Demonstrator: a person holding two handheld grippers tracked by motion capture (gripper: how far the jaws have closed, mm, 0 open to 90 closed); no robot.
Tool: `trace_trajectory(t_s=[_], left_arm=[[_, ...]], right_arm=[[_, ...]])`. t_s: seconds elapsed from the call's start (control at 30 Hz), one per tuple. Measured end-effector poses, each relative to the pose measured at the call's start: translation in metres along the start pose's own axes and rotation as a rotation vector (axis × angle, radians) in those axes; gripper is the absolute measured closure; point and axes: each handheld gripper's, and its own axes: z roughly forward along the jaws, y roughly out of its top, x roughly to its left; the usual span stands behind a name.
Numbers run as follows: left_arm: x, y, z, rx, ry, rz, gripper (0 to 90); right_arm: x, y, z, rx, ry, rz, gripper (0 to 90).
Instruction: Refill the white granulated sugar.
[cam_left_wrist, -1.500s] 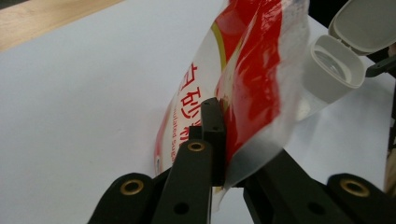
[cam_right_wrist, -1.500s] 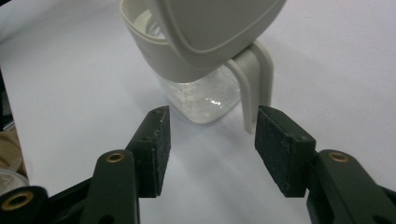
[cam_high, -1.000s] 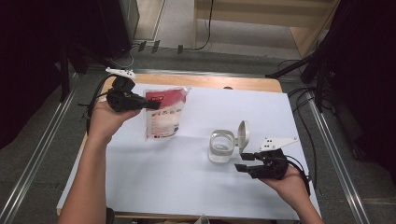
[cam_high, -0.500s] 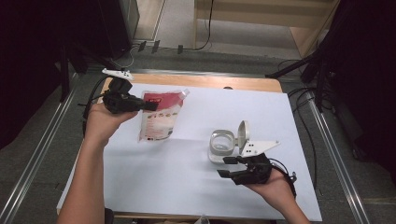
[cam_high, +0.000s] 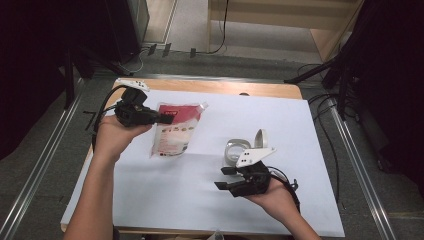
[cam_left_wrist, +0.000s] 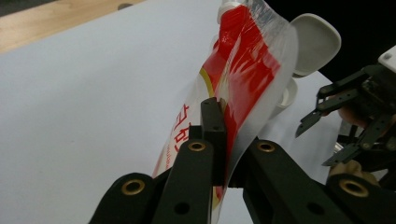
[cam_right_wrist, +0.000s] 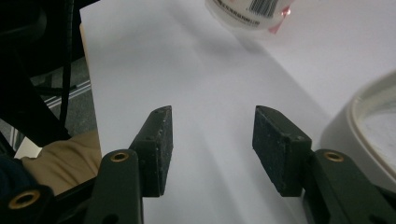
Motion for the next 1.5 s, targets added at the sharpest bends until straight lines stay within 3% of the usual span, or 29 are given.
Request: trace_trajectory(t_s=[0.17,0.43,0.47,0.5,0.7,0.87,0.93,1.07,1.17,1.4,1.5], left_arm=[[-0.008,0.0,0.001,-0.004,-0.005,0.019,90.0],[-0.02,0.004,0.0,0.014,0.0,0.032,90.0],[-0.02,0.004,0.0,0.014,0.0,0.032,90.0],[-0.022,0.006,-0.001,0.014,-0.002,0.036,90.0],[-0.032,0.01,-0.01,-0.001,-0.01,0.038,90.0],[-0.039,0.012,-0.012,0.0,-0.015,0.032,90.0],[-0.044,0.014,-0.013,-0.011,-0.001,0.05,90.0],[-0.048,0.015,-0.014,-0.019,-0.01,0.052,90.0],[-0.05,0.016,-0.013,-0.019,-0.016,0.042,90.0],[-0.057,0.019,-0.01,-0.014,-0.051,0.044,90.0],[-0.061,0.02,-0.01,-0.014,-0.072,0.037,90.0]], right_arm=[[0.005,0.007,0.014,-0.008,-0.025,-0.012,48.1],[0.006,0.016,0.041,-0.028,-0.021,0.052,47.1],[0.006,0.016,0.041,-0.028,-0.021,0.052,47.1],[0.009,0.019,0.048,-0.036,-0.052,0.041,46.8],[0.013,0.025,0.067,-0.03,-0.067,0.037,46.4],[0.011,0.024,0.09,-0.028,-0.094,0.072,46.5],[0.008,0.022,0.102,-0.02,-0.134,0.084,43.4],[-0.001,0.019,0.113,-0.012,-0.14,0.13,37.8],[-0.004,0.018,0.117,-0.026,-0.148,0.138,37.6],[-0.003,0.015,0.122,-0.068,-0.223,0.024,40.8],[-0.002,0.016,0.125,-0.143,-0.229,0.014,39.6]])
